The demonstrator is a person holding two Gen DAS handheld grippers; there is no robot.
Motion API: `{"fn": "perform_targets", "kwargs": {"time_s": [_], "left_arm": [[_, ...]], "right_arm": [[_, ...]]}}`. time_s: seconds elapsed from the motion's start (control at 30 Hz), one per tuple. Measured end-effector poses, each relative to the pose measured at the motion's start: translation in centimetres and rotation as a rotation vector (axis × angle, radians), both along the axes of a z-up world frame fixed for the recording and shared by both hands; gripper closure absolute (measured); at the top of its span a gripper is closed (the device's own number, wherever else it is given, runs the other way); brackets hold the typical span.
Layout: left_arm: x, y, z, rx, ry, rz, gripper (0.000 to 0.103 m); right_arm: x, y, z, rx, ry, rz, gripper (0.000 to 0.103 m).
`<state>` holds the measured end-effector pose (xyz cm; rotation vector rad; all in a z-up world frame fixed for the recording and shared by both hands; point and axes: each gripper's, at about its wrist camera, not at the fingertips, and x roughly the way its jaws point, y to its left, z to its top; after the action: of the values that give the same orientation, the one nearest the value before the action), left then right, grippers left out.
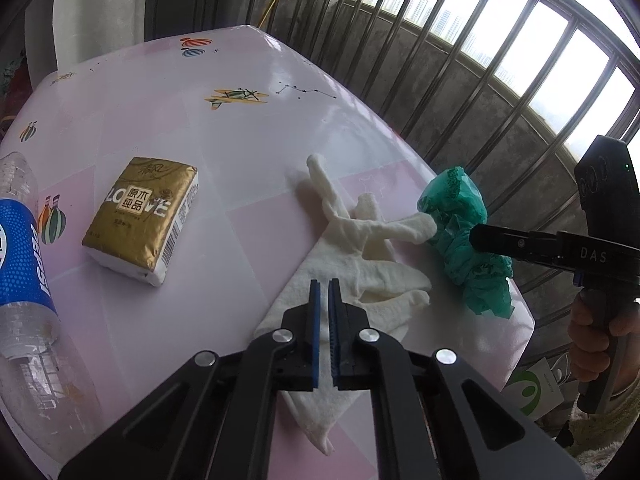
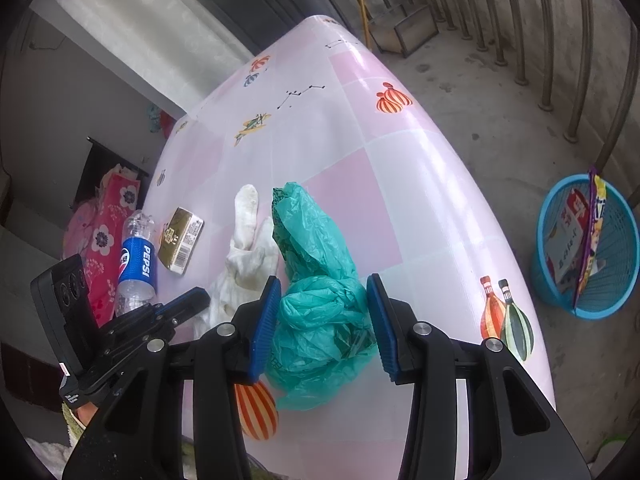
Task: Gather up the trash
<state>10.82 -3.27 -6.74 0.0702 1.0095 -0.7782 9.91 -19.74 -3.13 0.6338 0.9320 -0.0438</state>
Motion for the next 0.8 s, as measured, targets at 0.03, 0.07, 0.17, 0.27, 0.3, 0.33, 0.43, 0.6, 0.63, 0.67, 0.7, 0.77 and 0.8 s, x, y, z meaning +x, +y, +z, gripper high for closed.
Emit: {"fn": "perform_targets", "kwargs": {"time_s": [0.03,0.07,0.17,0.27,0.3,0.33,0.43,0.6,0.63,0.67,0.7,0.77,0.8], "left_arm": [[-0.1,0.0,0.3,-0.004,-0.009,-0.009,0.098],[-0.2,0.0,0.5,-0.003,-0.019,-0.015,0.092],[-0.5,-0.7,0.5,0.03,-0.046,-0.033,0.066],[-0.7,-1.9,0.1,0.069,-0.071,-0.072,0.063],[-0.8,-2.3,-0.1,0.078,-0.079,-0.084,0.063],[-0.7,-2.7,-0.3,0.093,-0.09,-0.092,0.063],[-0.7,-3.5,-1.0,0.137,-0.131,-0.107,0.063],[-0.7,-3.9,-1.1,0.15,-0.165,-0.111,0.071],[-0.4,-3.7,-1.1,0.144,-0.159,-0.105,0.073],[-0.2,-3.6,-1.0,0.137,-0.149,-0.098,0.078],[0.1,-3.4,-1.0,0.128,-0.136,-0.092,0.081],[0.5,-3.0,-1.0,0.106,-0.109,-0.079,0.087],[0.6,-2.9,-1.0,0.101,-0.102,-0.074,0.09]], "right_arm": [[0.0,0.0,0.0,0.0,0.0,0.0,0.062],[-0.1,0.0,0.0,0.0,0.0,0.0,0.062],[-0.1,0.1,0.0,0.001,-0.001,0.0,0.062],[-0.1,0.1,0.0,0.001,-0.001,-0.001,0.062],[-0.1,0.1,0.0,0.003,-0.002,-0.001,0.062],[-0.1,0.1,0.0,0.004,-0.002,-0.002,0.062],[-0.2,0.1,-0.1,0.008,-0.005,-0.004,0.062],[-0.2,0.0,-0.2,0.017,-0.008,-0.005,0.062],[-0.2,0.0,-0.2,0.019,-0.008,-0.005,0.062],[-0.3,-0.1,-0.2,0.02,-0.009,-0.005,0.062],[-0.3,-0.1,-0.2,0.022,-0.009,-0.005,0.062],[-0.2,-0.1,-0.2,0.021,-0.009,-0.005,0.062],[-0.2,0.0,-0.2,0.022,-0.01,-0.005,0.062]]}}
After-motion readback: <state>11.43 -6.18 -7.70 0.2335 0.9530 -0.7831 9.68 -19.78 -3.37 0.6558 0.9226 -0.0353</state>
